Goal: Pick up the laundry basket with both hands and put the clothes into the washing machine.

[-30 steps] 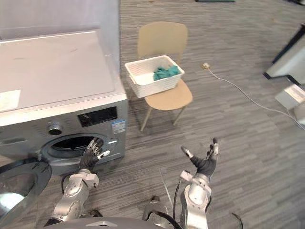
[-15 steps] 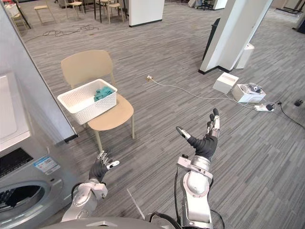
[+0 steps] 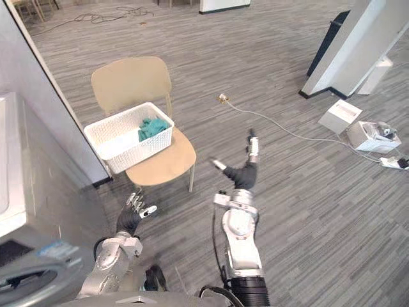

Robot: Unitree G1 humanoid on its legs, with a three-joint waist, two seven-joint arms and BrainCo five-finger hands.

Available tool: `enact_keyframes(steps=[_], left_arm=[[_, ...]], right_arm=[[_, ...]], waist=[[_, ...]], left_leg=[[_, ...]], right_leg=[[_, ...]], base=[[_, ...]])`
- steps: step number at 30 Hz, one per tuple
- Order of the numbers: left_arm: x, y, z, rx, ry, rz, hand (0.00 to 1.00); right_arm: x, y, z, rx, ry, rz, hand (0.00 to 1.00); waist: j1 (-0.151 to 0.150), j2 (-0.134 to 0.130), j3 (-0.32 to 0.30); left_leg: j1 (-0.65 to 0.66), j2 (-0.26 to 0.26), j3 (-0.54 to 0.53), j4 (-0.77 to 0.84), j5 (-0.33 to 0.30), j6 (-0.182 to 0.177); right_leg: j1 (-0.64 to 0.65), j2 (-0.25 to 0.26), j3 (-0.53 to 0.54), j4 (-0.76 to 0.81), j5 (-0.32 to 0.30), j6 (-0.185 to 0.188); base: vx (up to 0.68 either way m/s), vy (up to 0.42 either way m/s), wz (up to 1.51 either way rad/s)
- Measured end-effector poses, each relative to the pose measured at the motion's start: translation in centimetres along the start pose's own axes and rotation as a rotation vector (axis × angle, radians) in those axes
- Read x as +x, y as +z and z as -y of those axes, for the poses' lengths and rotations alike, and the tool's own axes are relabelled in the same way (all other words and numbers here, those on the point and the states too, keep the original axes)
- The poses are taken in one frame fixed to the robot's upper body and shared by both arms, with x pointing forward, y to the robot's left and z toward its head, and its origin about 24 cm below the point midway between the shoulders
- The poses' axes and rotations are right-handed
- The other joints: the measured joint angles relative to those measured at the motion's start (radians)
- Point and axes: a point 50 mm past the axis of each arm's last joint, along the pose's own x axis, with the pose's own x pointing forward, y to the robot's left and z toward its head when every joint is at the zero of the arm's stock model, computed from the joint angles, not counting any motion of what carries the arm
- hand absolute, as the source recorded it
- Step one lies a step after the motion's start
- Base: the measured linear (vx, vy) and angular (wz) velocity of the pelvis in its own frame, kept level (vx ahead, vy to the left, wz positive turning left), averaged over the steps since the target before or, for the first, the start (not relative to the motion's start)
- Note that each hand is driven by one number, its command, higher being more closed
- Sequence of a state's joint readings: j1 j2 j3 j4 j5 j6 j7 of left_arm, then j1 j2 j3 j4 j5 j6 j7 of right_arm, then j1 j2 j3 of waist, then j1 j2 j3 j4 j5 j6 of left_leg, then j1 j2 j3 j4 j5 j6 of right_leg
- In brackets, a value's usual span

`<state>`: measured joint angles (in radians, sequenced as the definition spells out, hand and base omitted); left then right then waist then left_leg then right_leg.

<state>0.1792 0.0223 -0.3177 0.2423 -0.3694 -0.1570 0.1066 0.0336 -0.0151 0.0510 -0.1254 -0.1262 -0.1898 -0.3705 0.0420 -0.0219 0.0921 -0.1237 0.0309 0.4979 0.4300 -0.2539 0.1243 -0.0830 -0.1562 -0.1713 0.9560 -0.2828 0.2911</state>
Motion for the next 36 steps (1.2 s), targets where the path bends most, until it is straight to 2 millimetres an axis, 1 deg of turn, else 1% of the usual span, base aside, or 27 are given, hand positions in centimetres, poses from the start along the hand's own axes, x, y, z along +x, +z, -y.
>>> enact_keyframes(steps=[2, 3, 4, 6, 8, 10, 11, 12, 13, 14, 15, 16, 17, 18, 19, 20, 21, 23, 24, 26, 27, 29, 30, 31, 32, 34, 36], left_arm=[[0.0, 0.6, 0.0, 0.037, -0.001, 0.027, 0.0], [0.0, 0.9, 0.1, 0.049, -0.002, 0.04, 0.0], [0.1, 1.0, 0.2, 0.055, -0.003, 0.048, 0.0], [0.1, 1.1, 0.2, 0.057, -0.008, 0.051, 0.0], [0.2, 1.3, 0.4, 0.059, -0.018, 0.056, 0.0], [0.5, 1.1, 0.3, 0.07, -0.019, 0.047, 0.0], [0.5, 1.1, 0.3, 0.073, -0.019, 0.047, 0.0], [0.6, 1.1, 0.1, 0.09, -0.017, 0.046, 0.0], [0.5, 1.0, -0.2, 0.111, -0.013, 0.039, 0.0], [0.4, 0.8, -0.5, 0.119, -0.009, 0.031, 0.0], [0.3, 0.1, -1.0, 0.125, 0.009, -0.002, 0.0], [0.1, -0.5, -1.1, 0.123, 0.018, -0.023, 0.0], [-0.3, -1.1, -1.2, 0.109, 0.03, -0.047, 0.0], [-0.7, -1.5, -1.3, 0.088, 0.05, -0.057, 0.0], [-0.8, -1.6, -1.5, 0.079, 0.065, -0.059, 0.0], [-0.8, -1.6, -1.8, 0.062, 0.088, -0.058, 0.0], [-0.8, -1.6, -1.8, 0.048, 0.101, -0.055, 0.0], [-1.1, -2.0, -1.8, 0.033, 0.11, -0.068, 0.0], [-1.2, -2.1, -1.8, 0.033, 0.106, -0.076, 0.0], [-1.3, -2.3, -1.6, 0.028, 0.092, -0.08, 0.0], [-1.4, -2.3, -1.6, 0.027, 0.084, -0.08, 0.0], [-1.6, -2.5, -1.7, 0.026, 0.078, -0.09, 0.0], [-1.8, -2.8, -1.8, 0.025, 0.081, -0.102, 0.0], [-2.4, -3.3, -1.8, 0.02, 0.072, -0.121, 0.0], [-2.5, -3.4, -1.9, 0.02, 0.071, -0.126, 0.0], [-3.4, -3.9, -2.8, 0.057, 0.057, -0.163, 0.0], [-3.5, -3.8, -3.2, 0.084, 0.043, -0.168, 0.0]], right_arm=[[-0.2, -0.4, -0.1, -0.001, 0.017, -0.02, 0.0], [-0.2, -0.7, -0.1, -0.009, 0.021, -0.032, 0.0], [-0.3, -0.9, 0.0, -0.012, 0.022, -0.04, 0.0], [-0.4, -1.0, 0.2, -0.018, 0.025, -0.044, 0.0], [-0.2, -1.1, 1.0, -0.037, 0.009, -0.047, 0.0], [-0.1, -1.5, 1.8, -0.073, 0.0, -0.061, 0.0], [-0.1, -1.5, 2.0, -0.079, -0.001, -0.066, 0.0], [-0.3, -2.0, 2.5, -0.1, -0.009, -0.088, 0.0], [-0.5, -2.7, 2.7, -0.118, -0.008, -0.119, 0.0], [-0.6, -2.9, 2.8, -0.124, -0.007, -0.134, 0.0], [-0.7, -3.2, 3.2, -0.141, -0.004, -0.148, 0.0], [-0.7, -3.3, 3.5, -0.156, 0.001, -0.153, 0.0], [-0.6, -3.5, 4.0, -0.181, 0.006, -0.153, 0.0], [-0.3, -3.4, 4.2, -0.195, 0.012, -0.147, 0.0], [-0.3, -3.4, 4.1, -0.192, 0.015, -0.146, 0.0], [-0.1, -3.4, 4.0, -0.188, 0.02, -0.143, 0.0], [-0.1, -3.5, 4.1, -0.194, 0.033, -0.145, 0.0], [-0.1, -4.0, 3.7, -0.195, 0.057, -0.165, 0.0], [-0.1, -4.1, 3.7, -0.196, 0.067, -0.173, 0.0], [0.1, -3.9, 3.8, -0.203, 0.068, -0.162, 0.0], [0.4, -3.8, 4.3, -0.22, 0.065, -0.153, 0.0], [0.9, -4.2, 5.0, -0.254, 0.062, -0.163, 0.0], [1.3, -4.6, 5.4, -0.278, 0.065, -0.175, 0.0], [2.0, -4.7, 5.7, -0.308, 0.093, -0.174, 0.0], [2.2, -4.7, 5.6, -0.311, 0.101, -0.173, 0.0], [3.6, -4.2, 4.5, -0.346, 0.162, -0.132, 0.0], [4.7, -3.4, 3.9, -0.36, 0.197, -0.086, 0.0]], waist=[[-0.014, -0.008, -0.002], [-0.016, -0.007, -0.003], [-0.018, -0.007, -0.005], [-0.032, -0.006, -0.01], [-0.038, -0.003, -0.008], [-0.036, 0.0, -0.007], [-0.036, 0.002, -0.006], [-0.035, 0.005, -0.004], [-0.034, -0.008, -0.004], [-0.03, -0.01, -0.004], [-0.026, -0.019, -0.01], [-0.026, -0.009, -0.018], [-0.025, 0.043, -0.042], [-0.012, 0.088, -0.057], [-0.009, 0.098, -0.062], [-0.014, 0.102, -0.062], [-0.013, 0.107, -0.058], [0.005, 0.092, -0.025], [0.011, 0.086, -0.019], [0.011, 0.083, -0.018], [0.01, 0.083, -0.018], [0.01, 0.076, -0.014], [0.013, 0.071, -0.012], [0.012, 0.083, -0.014], [0.014, 0.084, -0.013], [0.017, 0.049, 0.005], [0.017, 0.033, 0.016]], left_leg=[[0.063, -0.019, -0.036, -0.046, -0.003, 0.005], [0.089, -0.021, -0.053, -0.066, -0.003, 0.004], [0.11, -0.021, -0.081, -0.086, -0.001, 0.001], [0.114, -0.019, -0.145, -0.101, 0.005, -0.009], [0.111, -0.01, -0.206, -0.104, 0.007, -0.038], [0.111, 0.002, -0.27, -0.092, -0.004, -0.077], [0.11, 0.005, -0.282, -0.088, -0.006, -0.082], [0.113, 0.028, -0.331, -0.056, -0.031, -0.124], [0.126, 0.039, -0.372, -0.036, -0.055, -0.16], [0.132, 0.042, -0.394, -0.025, -0.076, -0.178], [0.155, 0.066, -0.444, -0.008, -0.106, -0.216], [0.159, 0.089, -0.47, -0.007, -0.119, -0.239], [0.16, 0.152, -0.507, -0.013, -0.133, -0.265], [0.162, 0.215, -0.531, -0.041, -0.131, -0.26], [0.158, 0.236, -0.542, -0.045, -0.112, -0.239], [0.101, 0.263, -0.585, 0.032, -0.061, -0.183], [0.01, 0.286, -0.598, 0.182, 0.012, -0.1], [-0.062, 0.338, -0.556, 0.352, 0.107, -0.049], [-0.083, 0.347, -0.512, 0.41, 0.114, -0.04], [-0.113, 0.344, -0.378, 0.443, 0.114, -0.035], [-0.136, 0.333, -0.313, 0.42, 0.097, -0.046], [-0.146, 0.293, -0.272, 0.306, 0.052, -0.091], [-0.135, 0.254, -0.268, 0.177, 0.039, -0.121], [-0.094, 0.224, -0.261, -0.018, 0.118, -0.134], [-0.09, 0.22, -0.262, -0.038, 0.139, -0.168], [-0.089, 0.155, -0.263, -0.099, 0.169, -0.158], [-0.113, 0.135, -0.274, -0.111, 0.181, -0.147]], right_leg=[[-0.065, -0.035, -0.028, 0.111, 0.002, -0.041], [-0.083, -0.048, -0.046, 0.105, -0.006, -0.086], [-0.108, -0.064, -0.066, 0.066, -0.026, -0.153], [-0.148, -0.07, -0.053, -0.064, -0.049, -0.21], [-0.178, -0.064, 0.02, -0.316, -0.031, -0.22], [-0.19, -0.076, 0.118, -0.568, 0.075, -0.201], [-0.19, -0.08, 0.127, -0.597, 0.092, -0.197], [-0.176, -0.091, 0.149, -0.709, 0.167, -0.192], [-0.153, -0.104, 0.15, -0.746, 0.201, -0.189], [-0.142, -0.115, 0.147, -0.744, 0.203, -0.194], [-0.123, -0.11, 0.114, -0.694, 0.286, -0.154], [-0.122, -0.089, 0.094, -0.668, 0.302, -0.152], [-0.123, -0.037, 0.053, -0.624, 0.273, -0.15], [-0.123, 0.019, 0.016, -0.605, 0.236, -0.174], [-0.125, 0.04, -0.001, -0.602, 0.222, -0.186], [-0.124, 0.069, -0.042, -0.6, 0.202, -0.219], [-0.098, 0.093, -0.079, -0.62, 0.195, -0.251], [-0.008, 0.127, -0.128, -0.67, 0.2, -0.295], [0.026, 0.129, -0.148, -0.683, 0.197, -0.301], [0.08, 0.127, -0.186, -0.73, 0.193, -0.307], [0.098, 0.125, -0.217, -0.758, 0.194, -0.306], [0.113, 0.113, -0.258, -0.783, 0.199, -0.299], [0.115, 0.097, -0.281, -0.796, 0.205, -0.29], [0.111, 0.091, -0.29, -0.805, 0.21, -0.272], [0.112, 0.093, -0.289, -0.807, 0.209, -0.265], [0.105, 0.052, -0.29, -0.83, 0.227, -0.236], [0.083, 0.04, -0.305, -0.831, 0.233, -0.227]], base=[[0.31, 0.009, 0.44], [0.26, -0.043, 0.48], [0.24, -0.063, 0.47], [0.21, -0.148, 0.79], [0.2, -0.229, 0.92], [0.16, -0.238, 0.78], [0.21, -0.332, 0.91], [0.22, -0.402, 0.93], [0.22, -0.437, 1.01], [0.23, -0.633, 0.91], [0.18, -0.557, 0.71], [0.23, -0.646, 0.78], [0.23, -0.448, 0.5], [0.25, -0.423, 0.39], [0.29, -0.399, 0.41], [0.27, -0.435, 0.6], [0.26, -0.443, 0.6], [0.23, -0.366, 0.39], [0.23, -0.275, 0.43], [0.2, -0.174, 0.61], [0.23, -0.116, 0.83], [0.17, -0.029, 0.75], [0.14, 0.061, 0.58], [0.11, 0.063, 0.44], [0.12, 0.098, 0.24], [0.11, 0.135, 0.24], [0.06, 0.105, 0.32]])
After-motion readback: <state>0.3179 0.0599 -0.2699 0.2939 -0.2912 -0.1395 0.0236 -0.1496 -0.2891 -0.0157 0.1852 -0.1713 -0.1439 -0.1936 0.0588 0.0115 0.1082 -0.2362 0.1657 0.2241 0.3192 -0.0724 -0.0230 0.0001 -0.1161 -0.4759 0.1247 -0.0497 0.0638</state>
